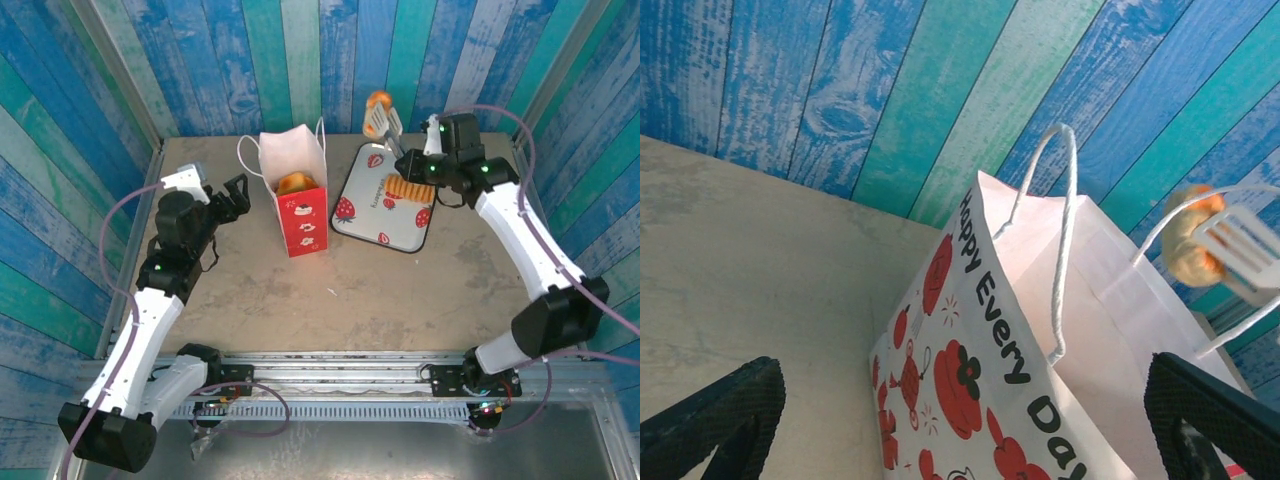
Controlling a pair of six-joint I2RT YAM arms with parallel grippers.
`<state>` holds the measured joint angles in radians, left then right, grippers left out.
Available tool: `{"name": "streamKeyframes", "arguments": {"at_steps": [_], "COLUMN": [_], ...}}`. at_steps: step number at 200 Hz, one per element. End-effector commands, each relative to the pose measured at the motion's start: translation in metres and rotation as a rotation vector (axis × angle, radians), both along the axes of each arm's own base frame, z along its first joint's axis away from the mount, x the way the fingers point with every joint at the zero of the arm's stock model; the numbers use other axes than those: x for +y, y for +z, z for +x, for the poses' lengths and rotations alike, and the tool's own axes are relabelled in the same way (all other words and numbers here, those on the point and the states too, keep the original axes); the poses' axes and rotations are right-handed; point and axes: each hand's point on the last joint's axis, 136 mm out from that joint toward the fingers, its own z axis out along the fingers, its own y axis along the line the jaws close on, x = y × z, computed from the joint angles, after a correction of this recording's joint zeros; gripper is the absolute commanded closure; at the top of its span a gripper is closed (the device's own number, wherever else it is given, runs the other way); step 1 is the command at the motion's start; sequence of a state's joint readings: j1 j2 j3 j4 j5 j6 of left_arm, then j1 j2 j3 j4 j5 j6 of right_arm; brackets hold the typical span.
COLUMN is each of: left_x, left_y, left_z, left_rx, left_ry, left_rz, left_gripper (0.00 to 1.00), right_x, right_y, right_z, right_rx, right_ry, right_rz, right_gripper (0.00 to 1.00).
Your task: Place the fake bread into the paper bag
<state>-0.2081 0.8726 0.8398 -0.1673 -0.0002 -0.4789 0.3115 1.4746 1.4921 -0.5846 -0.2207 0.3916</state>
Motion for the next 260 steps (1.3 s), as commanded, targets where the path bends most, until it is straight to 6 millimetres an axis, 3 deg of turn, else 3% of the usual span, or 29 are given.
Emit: {"name": "streamKeyframes", "arguments": {"at_steps": [1, 73, 120, 124, 180, 260], "left_x": [-0.010, -0.051, -0.072, -0.072, -0.072, -0.063], "left_y": [0.009, -0.001, -0.018, -0.019, -0.033, -0.049], "left_z": [0.000, 0.012, 0.038, 0.040, 0.058, 0.055], "left_rx": [-0.001, 0.125, 0.178, 0.179, 0.206, 0.226], "left_ry": [-0.057, -0.233, -0.275, -0.272, -0.239, -0.200], "left_rz": [-0.042, -0.125, -0.215, -0.219, -0.200, -0.155], "left_gripper": [0.01, 0.05, 0.13, 0.13, 0.24, 0.48], "right_x": [0.007, 0.029, 0.055, 0.065, 0.106, 0.141], "right_y": [0.041, 0.120, 0.153, 0.155, 0.140, 0.082], "right_z": [-0.012, -0.072, -0.100, -0.107, -0.120, -0.112], "right_rx": [-0.138, -0.371, -0.489, -0.497, -0.484, -0.316], "right_ry": [0.026, 0.122, 0.209, 0.242, 0.319, 0.346], "right_rz": [0.038, 0.083, 0.092, 0.097, 0.058, -0.023], "right_gripper": [0.99, 0.99, 0.99, 0.99, 0.99, 0.99]}}
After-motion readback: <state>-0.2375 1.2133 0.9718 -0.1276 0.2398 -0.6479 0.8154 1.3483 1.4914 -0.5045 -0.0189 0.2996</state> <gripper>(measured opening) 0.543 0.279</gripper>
